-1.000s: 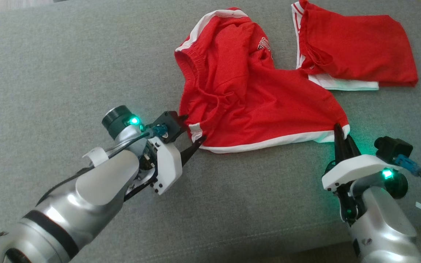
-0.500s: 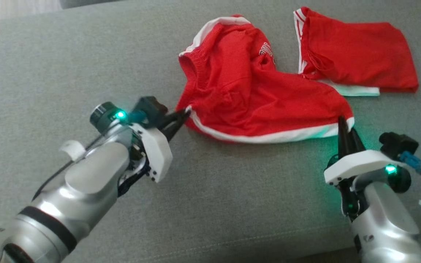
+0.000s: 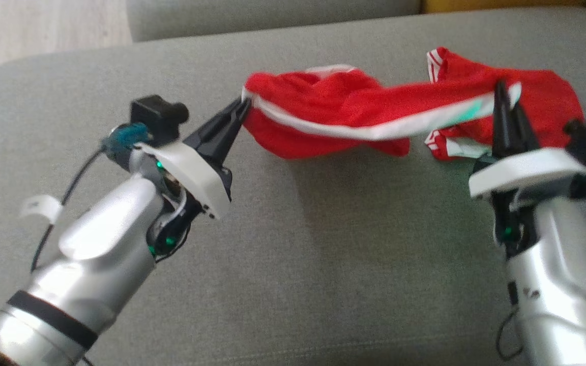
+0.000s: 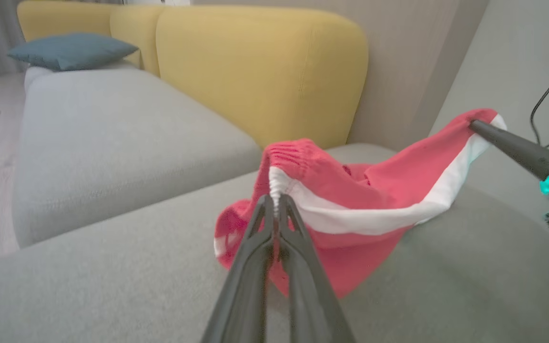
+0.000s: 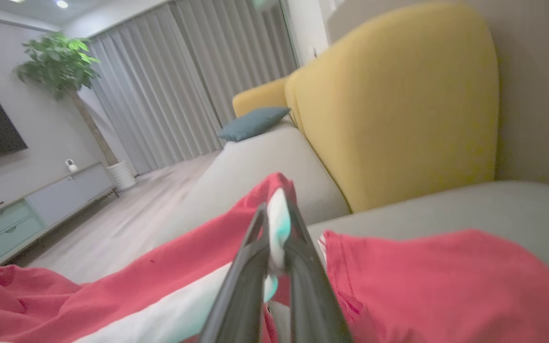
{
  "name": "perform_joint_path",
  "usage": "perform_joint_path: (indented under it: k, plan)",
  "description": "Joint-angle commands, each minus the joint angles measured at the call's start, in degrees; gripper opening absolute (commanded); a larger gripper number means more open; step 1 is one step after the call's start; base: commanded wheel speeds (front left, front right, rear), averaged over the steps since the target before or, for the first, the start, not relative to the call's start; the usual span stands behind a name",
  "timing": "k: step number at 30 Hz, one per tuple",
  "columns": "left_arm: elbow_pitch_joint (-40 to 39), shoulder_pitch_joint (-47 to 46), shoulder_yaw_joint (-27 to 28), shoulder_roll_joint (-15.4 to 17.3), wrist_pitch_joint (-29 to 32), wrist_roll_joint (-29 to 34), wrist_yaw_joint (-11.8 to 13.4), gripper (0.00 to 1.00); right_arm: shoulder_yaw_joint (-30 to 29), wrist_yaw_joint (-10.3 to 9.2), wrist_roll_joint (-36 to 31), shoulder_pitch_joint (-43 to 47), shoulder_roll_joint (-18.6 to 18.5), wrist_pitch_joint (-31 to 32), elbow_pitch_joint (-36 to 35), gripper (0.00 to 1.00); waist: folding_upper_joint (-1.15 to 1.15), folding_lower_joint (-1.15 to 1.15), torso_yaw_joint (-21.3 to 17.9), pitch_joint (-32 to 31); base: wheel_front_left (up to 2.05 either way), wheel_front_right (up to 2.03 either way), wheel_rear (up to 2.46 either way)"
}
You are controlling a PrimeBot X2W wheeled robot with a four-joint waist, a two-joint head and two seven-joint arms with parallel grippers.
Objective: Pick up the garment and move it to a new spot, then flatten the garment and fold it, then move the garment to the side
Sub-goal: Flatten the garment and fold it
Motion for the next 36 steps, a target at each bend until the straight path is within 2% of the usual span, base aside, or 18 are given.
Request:
perform_joint_path:
  k: [1, 4, 10, 12, 13, 19, 24, 29, 33, 36]
  plan:
    - [-3.94, -2.5, 4.56, 2.36, -0.86, -1.51, 0.73, 0.0, 1.79, 0.18, 0.1, -4.3, -0.66, 0.73, -4.73, 0.0, 0.0, 0.0, 0.87, -1.99, 0.0, 0.0, 0.0]
    - [-9.32, -2.82, 8.26, 3.29, -1.08, -2.54, 2.28, 0.0, 2.92, 0.18, 0.2, -6.57, -1.13, 1.99, -9.29, 0.0, 0.0, 0.0, 1.31, -4.08, 0.0, 0.0, 0.0]
    - [-20.65, -1.99, 15.59, 4.69, -1.22, -4.12, 7.86, 0.0, 2.87, 0.18, -0.04, -8.73, -0.87, 4.7, -17.25, 0.0, 0.0, 0.0, 2.01, -7.89, 0.0, 0.0, 0.0]
    - [-24.39, -0.77, 17.18, 5.73, -1.22, -4.66, 10.01, 0.0, 2.03, 0.18, 0.59, -8.07, -0.41, 6.44, -19.5, 0.0, 0.0, 0.0, 1.79, -8.61, 0.0, 0.0, 0.0]
    - [-24.39, -0.77, 17.18, 5.73, -1.22, -4.66, 10.01, 0.0, 2.03, 0.18, 0.59, -8.07, -0.41, 6.44, -19.5, 0.0, 0.0, 0.0, 1.79, -8.61, 0.0, 0.0, 0.0]
    - [-35.63, 5.52, 22.61, 8.15, -0.83, -8.82, 17.05, 0.0, 1.18, 0.18, 1.0, -5.2, 0.1, 9.64, -26.3, 0.0, 0.0, 0.0, 1.74, -9.72, 0.0, 0.0, 0.0]
    - [-41.22, 6.52, 23.19, 10.76, 2.23, -9.02, 20.06, 0.0, -0.39, 0.18, 0.83, -3.87, 0.12, 12.74, -29.35, 0.0, 0.0, 0.0, 2.3, -8.42, 0.0, 0.0, 0.0]
    - [-38.39, 1.73, 23.67, 11.56, 6.04, -9.63, 20.0, 0.0, -1.73, 0.18, -0.33, -9.37, 0.13, 16.39, -26.39, 0.0, 0.0, 0.0, 2.69, -3.19, 0.0, 0.0, 0.0]
    - [-26.35, -10.17, 23.35, 9.95, 9.14, -9.28, 15.39, 0.0, -2.27, 0.18, -3.21, -24.37, 0.13, 17.18, -14.78, 0.0, 0.0, 0.0, 3.41, 5.08, 0.0, 0.0, 0.0]
    - [-16.2, -19.28, 24.13, 7.98, 8.57, -8.63, 12.08, 0.0, -1.17, 0.18, -7.02, -36.2, 0.13, 14.04, -4.76, 0.0, 0.0, 0.0, 3.59, 9.76, 0.0, 0.0, 0.0]
